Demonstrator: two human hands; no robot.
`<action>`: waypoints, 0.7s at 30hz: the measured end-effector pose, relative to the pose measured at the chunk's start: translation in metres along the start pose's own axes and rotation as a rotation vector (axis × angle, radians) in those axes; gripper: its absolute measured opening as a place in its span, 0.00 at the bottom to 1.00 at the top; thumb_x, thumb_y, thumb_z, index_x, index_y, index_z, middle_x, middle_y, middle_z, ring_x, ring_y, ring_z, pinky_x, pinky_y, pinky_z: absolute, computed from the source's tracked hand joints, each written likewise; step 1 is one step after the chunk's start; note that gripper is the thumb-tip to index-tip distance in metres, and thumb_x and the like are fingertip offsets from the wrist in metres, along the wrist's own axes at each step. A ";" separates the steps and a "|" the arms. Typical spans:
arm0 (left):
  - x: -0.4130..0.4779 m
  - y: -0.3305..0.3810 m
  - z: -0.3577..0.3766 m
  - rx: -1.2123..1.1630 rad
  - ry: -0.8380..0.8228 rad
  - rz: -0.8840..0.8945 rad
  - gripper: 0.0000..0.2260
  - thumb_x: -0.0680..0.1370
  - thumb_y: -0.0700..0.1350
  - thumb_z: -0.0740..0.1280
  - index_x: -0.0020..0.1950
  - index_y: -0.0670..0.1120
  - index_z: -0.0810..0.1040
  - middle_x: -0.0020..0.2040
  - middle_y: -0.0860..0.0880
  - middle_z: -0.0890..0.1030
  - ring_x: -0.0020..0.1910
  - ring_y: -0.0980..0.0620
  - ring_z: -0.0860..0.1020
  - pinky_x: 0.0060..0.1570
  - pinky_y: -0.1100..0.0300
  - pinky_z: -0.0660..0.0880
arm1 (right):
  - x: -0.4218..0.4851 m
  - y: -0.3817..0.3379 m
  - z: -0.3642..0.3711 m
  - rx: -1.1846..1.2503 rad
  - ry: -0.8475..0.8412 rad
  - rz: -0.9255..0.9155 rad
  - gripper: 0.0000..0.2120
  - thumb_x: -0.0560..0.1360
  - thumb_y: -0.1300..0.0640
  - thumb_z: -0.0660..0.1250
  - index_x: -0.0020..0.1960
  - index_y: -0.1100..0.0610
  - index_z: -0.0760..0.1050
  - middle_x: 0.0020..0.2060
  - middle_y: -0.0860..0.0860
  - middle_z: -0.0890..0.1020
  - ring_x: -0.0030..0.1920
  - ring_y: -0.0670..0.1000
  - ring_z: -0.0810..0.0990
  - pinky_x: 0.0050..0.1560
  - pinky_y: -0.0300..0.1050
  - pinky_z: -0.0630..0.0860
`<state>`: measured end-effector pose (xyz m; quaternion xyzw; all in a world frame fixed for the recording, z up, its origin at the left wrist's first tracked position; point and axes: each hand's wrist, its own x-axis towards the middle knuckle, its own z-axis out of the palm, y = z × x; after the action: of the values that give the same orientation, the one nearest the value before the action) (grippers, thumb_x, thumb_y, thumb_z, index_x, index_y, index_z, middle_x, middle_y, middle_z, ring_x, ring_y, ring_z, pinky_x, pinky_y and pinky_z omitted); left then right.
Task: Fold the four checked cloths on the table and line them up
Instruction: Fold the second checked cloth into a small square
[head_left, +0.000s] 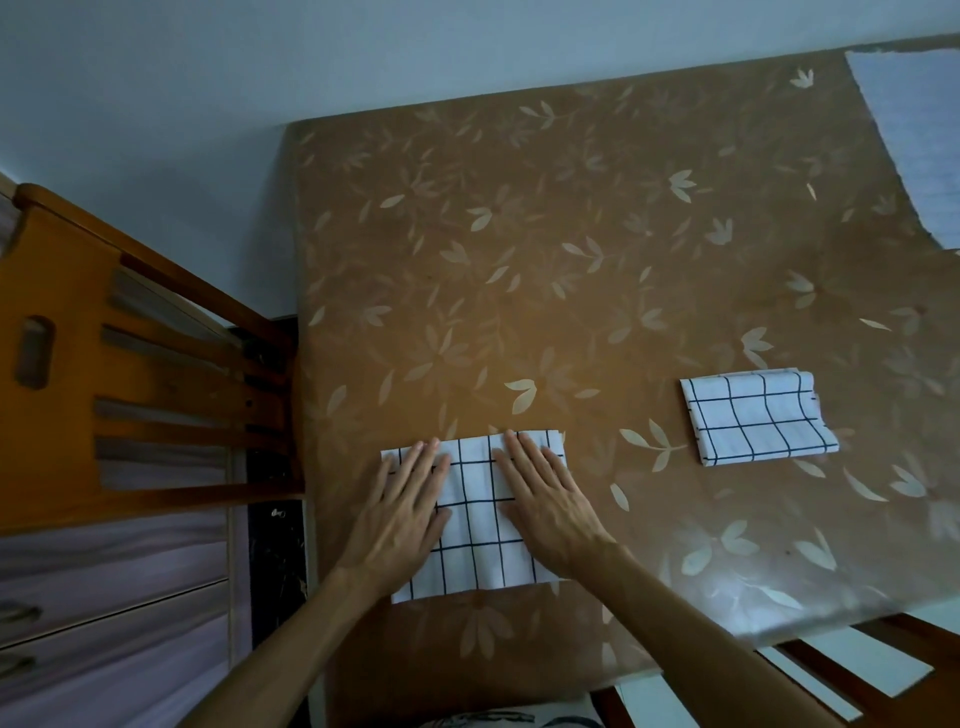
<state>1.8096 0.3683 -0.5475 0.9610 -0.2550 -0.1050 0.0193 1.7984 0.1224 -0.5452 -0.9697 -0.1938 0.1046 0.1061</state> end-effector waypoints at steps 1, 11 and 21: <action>0.002 -0.001 -0.001 -0.002 -0.007 -0.002 0.29 0.84 0.58 0.51 0.81 0.44 0.54 0.82 0.44 0.53 0.81 0.45 0.52 0.76 0.44 0.54 | 0.002 0.001 0.000 0.006 -0.002 0.004 0.29 0.84 0.47 0.50 0.79 0.61 0.50 0.79 0.58 0.50 0.79 0.57 0.48 0.75 0.55 0.50; 0.009 -0.006 -0.004 -0.059 -0.088 -0.016 0.35 0.82 0.65 0.49 0.82 0.47 0.45 0.83 0.46 0.45 0.81 0.49 0.43 0.78 0.43 0.48 | 0.012 0.005 -0.012 -0.017 -0.033 0.043 0.32 0.84 0.41 0.44 0.80 0.60 0.47 0.80 0.56 0.46 0.79 0.54 0.42 0.77 0.56 0.44; 0.021 -0.019 -0.007 0.031 -0.127 0.047 0.36 0.82 0.67 0.47 0.82 0.46 0.46 0.82 0.45 0.45 0.81 0.47 0.44 0.77 0.41 0.50 | 0.027 -0.038 0.011 0.001 -0.055 -0.032 0.32 0.84 0.40 0.44 0.80 0.60 0.49 0.80 0.57 0.49 0.80 0.54 0.45 0.78 0.58 0.49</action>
<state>1.8382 0.3741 -0.5460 0.9464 -0.2797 -0.1611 -0.0092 1.8068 0.1692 -0.5506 -0.9631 -0.2122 0.1296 0.1030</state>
